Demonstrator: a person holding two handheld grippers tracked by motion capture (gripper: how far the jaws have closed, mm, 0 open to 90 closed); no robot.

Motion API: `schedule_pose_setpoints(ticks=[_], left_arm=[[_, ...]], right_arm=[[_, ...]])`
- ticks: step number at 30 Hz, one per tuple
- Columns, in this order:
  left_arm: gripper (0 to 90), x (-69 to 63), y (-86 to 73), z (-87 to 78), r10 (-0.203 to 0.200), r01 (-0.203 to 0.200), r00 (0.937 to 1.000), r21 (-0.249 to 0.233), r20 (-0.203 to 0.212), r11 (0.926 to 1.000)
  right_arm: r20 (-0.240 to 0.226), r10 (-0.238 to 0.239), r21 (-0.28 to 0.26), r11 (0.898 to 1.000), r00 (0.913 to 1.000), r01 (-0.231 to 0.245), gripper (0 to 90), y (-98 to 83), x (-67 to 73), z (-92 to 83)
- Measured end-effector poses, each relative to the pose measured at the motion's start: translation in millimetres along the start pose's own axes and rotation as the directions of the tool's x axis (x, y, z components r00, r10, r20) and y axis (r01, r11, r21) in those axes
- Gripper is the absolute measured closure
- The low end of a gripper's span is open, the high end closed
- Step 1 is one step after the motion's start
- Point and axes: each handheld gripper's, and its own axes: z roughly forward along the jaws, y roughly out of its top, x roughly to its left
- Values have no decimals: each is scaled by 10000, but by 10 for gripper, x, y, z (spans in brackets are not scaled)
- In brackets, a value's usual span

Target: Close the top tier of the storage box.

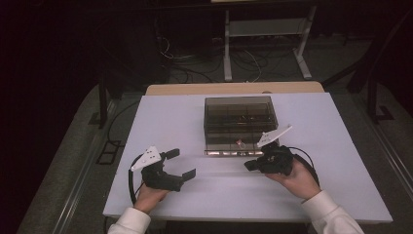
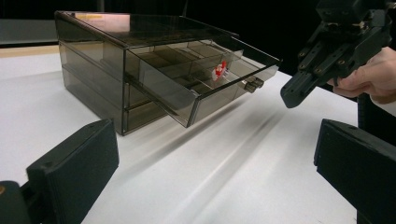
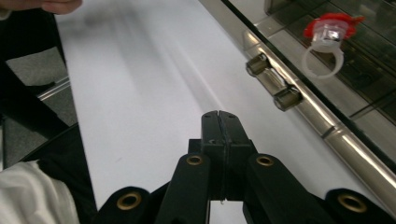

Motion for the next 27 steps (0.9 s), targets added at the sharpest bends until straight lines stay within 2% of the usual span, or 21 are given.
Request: schedule_pose_setpoints(ticks=[23,27], left_arm=[[0,2,0,0,-11,11,10000,-7,4,10000],[0,1,0,0,-17,17,10000,-15,8,10000]], right_arm=[[519,278,29,9996,9983,-280,892,56,-72,171],[783,339,50,9994,9964,-344,893,73,-79,184]])
